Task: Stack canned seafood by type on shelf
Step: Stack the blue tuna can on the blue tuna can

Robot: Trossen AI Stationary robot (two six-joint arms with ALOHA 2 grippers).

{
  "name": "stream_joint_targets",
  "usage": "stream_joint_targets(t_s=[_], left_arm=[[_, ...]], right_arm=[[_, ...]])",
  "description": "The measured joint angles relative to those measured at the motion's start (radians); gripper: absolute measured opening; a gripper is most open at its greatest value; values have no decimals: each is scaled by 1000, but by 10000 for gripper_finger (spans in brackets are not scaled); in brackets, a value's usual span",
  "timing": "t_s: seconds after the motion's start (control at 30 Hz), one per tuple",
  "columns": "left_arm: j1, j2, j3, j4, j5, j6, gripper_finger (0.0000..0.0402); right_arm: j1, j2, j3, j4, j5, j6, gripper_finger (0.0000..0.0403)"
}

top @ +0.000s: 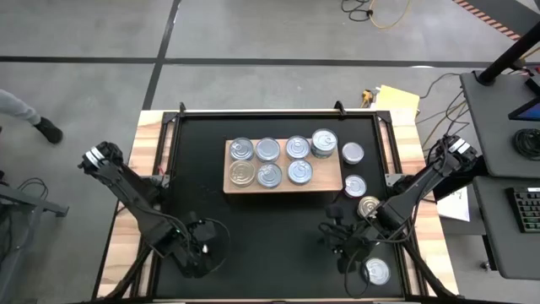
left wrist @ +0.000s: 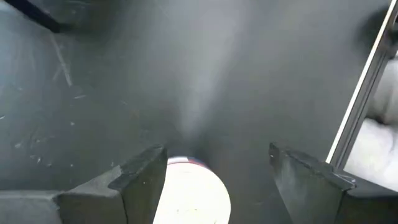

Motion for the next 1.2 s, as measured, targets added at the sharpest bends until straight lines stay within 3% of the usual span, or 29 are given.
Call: stream_joint_targets(t_s=[0.13, 0.63, 0.87, 1.2], left_arm=[[0, 31, 0, 5, 1, 13, 247], [-10, 44, -40, -36, 8, 1, 196], [-10, 39, -41, -95, 187, -97, 167], [-10, 37, -40, -153, 243, -136, 130]], right_arm=[[-1, 0, 0, 1, 59, -67, 9], [-68, -7, -24, 3, 57, -233, 9], [-121, -60, -121, 90, 45, -334, 9], [-190, -112, -242, 266, 19, -356, 9]])
